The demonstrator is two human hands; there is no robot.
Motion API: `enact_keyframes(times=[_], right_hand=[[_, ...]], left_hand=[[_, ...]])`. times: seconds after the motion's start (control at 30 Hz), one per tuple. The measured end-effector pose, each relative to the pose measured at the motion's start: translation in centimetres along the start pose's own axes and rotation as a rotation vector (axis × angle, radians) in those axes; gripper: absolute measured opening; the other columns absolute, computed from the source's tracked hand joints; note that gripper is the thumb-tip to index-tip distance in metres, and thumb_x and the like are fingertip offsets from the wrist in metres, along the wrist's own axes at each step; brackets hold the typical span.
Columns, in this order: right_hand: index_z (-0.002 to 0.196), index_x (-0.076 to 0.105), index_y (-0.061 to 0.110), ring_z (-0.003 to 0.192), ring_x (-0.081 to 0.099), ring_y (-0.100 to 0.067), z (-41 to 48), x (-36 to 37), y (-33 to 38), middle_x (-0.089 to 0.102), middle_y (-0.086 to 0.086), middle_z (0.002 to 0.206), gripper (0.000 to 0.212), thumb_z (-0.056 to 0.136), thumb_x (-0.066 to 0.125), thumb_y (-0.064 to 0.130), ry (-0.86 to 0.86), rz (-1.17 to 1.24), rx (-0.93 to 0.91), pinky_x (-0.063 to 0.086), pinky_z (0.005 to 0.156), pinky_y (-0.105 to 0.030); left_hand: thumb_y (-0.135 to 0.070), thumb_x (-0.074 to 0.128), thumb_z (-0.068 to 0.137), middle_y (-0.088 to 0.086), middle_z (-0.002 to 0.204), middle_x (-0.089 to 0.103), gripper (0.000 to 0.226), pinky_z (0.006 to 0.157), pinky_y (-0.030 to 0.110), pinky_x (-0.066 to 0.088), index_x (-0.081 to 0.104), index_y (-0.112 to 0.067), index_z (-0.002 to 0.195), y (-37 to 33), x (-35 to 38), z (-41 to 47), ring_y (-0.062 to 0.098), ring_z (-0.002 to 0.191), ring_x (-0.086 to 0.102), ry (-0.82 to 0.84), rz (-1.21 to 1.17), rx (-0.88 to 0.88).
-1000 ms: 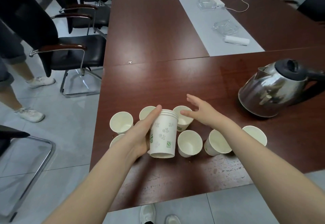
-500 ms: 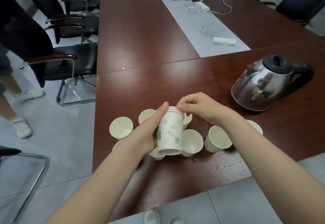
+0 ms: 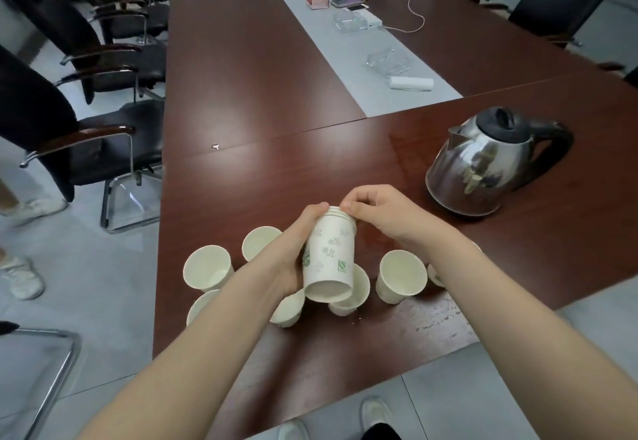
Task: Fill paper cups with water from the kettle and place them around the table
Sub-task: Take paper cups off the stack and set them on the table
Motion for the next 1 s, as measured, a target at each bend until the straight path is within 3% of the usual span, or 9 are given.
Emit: enact_keyframes(times=[0.07,0.17,0.3,0.43,0.63,0.83,1.0], right_hand=[[0.075,0.064,0.014,0.063,0.055,-0.002,0.0,-1.0,-0.1,0.062,0.01,0.064,0.021,0.094,0.056,0.009,0.006,0.001,0.015,0.045,0.069,-0.018],[0.075,0.063,0.015,0.07,0.055,-0.01,0.0,-3.2,-0.7,0.061,0.003,0.071,0.021,0.094,0.056,0.011,0.025,-0.033,0.043,0.048,0.078,-0.032],[0.074,0.062,0.016,0.073,0.054,-0.014,0.2,-6.0,-1.1,0.06,0.002,0.073,0.023,0.096,0.054,0.013,0.025,-0.102,0.056,0.049,0.08,-0.038],[0.074,0.06,0.017,0.074,0.055,-0.014,0.4,-8.4,-1.6,0.06,0.004,0.074,0.023,0.096,0.054,0.015,0.021,-0.187,0.046,0.051,0.082,-0.04],[0.074,0.058,0.016,0.07,0.051,-0.01,0.5,-10.9,-2.2,0.057,0.006,0.072,0.022,0.096,0.053,0.017,0.023,-0.232,0.013,0.044,0.072,-0.029],[0.071,0.059,0.017,0.069,0.051,-0.005,0.3,-12.1,-2.1,0.058,0.006,0.073,0.025,0.095,0.055,0.014,0.092,-0.191,0.03,0.043,0.068,-0.021],[0.077,0.061,0.012,0.071,0.05,-0.003,0.5,-12.4,-1.9,0.058,0.006,0.076,0.021,0.096,0.054,0.016,0.095,-0.247,0.034,0.041,0.067,-0.017]], left_hand=[[-0.043,0.06,0.086,0.009,0.072,0.066,0.037,0.065,0.032,0.054,0.065,-0.006,0.091,0.1,1.0,0.7,0.022,0.063,0.063,-0.007,-0.004,-0.017],[-0.041,0.059,0.087,0.007,0.06,0.064,0.034,0.056,0.028,0.052,0.063,-0.008,0.085,0.2,3.2,1.7,0.019,0.051,0.06,-0.056,0.0,-0.016],[-0.037,0.065,0.083,0.009,0.065,0.064,0.034,0.047,0.028,0.052,0.063,-0.006,0.097,0.3,6.0,3.0,0.021,0.05,0.061,-0.121,-0.056,-0.004],[-0.037,0.059,0.086,0.007,0.064,0.062,0.029,0.057,0.029,0.052,0.061,-0.008,0.09,0.4,8.4,4.1,0.019,0.053,0.06,-0.107,-0.056,-0.004],[-0.036,0.063,0.086,0.006,0.063,0.066,0.026,0.058,0.03,0.054,0.064,-0.009,0.088,1.2,11.2,4.9,0.017,0.053,0.062,-0.064,-0.071,0.017],[-0.019,0.069,0.08,0.015,0.085,0.066,0.027,0.081,0.043,0.051,0.061,-0.001,0.099,2.3,11.8,5.1,0.028,0.078,0.062,-0.089,-0.04,-0.021],[-0.018,0.068,0.082,0.015,0.084,0.066,0.027,0.075,0.039,0.052,0.062,-0.001,0.102,2.2,11.8,5.6,0.028,0.075,0.062,-0.097,-0.026,-0.024]])
Point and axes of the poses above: each hand's wrist, its own z-axis towards the middle knuckle, its own x-axis out of the palm, y = z × x, the point moved 3 cm from there along z, towards the middle knuckle
